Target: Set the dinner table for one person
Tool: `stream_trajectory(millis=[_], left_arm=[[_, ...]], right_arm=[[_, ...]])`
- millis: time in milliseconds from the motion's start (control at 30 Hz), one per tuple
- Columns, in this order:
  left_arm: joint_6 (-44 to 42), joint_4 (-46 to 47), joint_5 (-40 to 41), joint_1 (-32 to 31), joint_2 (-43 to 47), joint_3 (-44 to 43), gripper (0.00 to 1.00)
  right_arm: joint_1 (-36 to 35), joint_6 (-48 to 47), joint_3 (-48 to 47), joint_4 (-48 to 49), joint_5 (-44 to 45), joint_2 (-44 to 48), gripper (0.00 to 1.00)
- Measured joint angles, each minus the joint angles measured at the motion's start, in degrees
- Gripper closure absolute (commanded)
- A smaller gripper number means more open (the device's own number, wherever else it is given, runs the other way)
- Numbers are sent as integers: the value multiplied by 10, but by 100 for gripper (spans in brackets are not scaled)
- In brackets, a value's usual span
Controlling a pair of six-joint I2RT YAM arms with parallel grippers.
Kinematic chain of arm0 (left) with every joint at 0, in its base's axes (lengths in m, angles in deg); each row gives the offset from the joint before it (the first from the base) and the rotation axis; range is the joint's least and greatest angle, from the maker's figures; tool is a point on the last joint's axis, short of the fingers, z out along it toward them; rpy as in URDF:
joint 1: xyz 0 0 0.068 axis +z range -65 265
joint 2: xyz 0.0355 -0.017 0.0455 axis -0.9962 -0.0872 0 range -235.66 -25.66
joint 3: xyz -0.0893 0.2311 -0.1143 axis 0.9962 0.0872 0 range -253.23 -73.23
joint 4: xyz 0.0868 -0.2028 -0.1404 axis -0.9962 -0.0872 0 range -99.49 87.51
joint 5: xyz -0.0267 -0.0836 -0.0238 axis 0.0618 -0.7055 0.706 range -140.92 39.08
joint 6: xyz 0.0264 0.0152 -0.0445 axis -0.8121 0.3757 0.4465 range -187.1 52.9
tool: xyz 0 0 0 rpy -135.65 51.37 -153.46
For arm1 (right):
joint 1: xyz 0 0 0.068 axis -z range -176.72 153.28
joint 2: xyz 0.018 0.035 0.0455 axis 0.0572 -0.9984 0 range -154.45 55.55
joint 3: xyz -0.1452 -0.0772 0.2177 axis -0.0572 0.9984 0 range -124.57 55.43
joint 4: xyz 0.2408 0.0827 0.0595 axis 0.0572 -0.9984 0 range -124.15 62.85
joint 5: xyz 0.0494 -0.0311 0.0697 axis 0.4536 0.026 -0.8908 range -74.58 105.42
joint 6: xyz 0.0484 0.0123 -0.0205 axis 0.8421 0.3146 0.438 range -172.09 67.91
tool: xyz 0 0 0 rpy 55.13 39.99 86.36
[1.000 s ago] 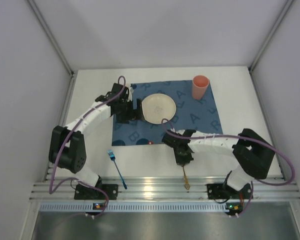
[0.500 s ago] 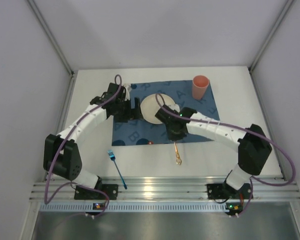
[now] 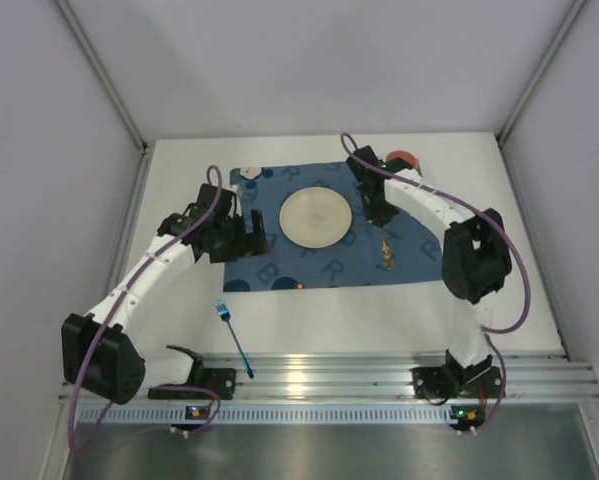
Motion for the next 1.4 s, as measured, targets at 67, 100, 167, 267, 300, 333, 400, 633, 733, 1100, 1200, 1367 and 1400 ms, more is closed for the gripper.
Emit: stream_trajectory(millis=[67,100,167,267,300,333,400,633,733,1100,1200,1367,1400], left_arm=[[12,-15,9,0,24,21,2],[18,-19,14,0,34,32,2],[33,-29,23,0,49,55,2],[56,-39,31,-1,63,94,2],[64,-46,33,-2,64,104,2],[73,-51,35,-5,63,111,2],[90,-59,40,-9,61,118,2],[162,-65,62,-15,60,160,9],[186,-75,73,-18,73,190,12],[251,-75,87,-76,111,289,22],[258,-73,100,-78,114,308,27],[279,-55,125,-78,114,318,42],[283,-47,127,-78,114,323,43]], right_arm=[[11,-16,-14,4,-2,-35,100],[16,-23,-20,5,-2,-47,100],[23,-35,-30,10,-4,-72,100],[34,-42,-44,16,-11,-98,94],[38,-43,-48,16,-14,-104,86],[45,-43,-53,17,-19,-110,75],[58,-43,-62,17,-25,-120,37],[75,-35,-72,16,-47,-121,17],[74,-31,-59,17,-64,-110,16],[74,-18,-27,14,-110,-42,16],[74,-16,-27,12,-116,-42,16],[74,-14,-14,16,-126,-39,16],[73,-13,-8,15,-127,-38,16]])
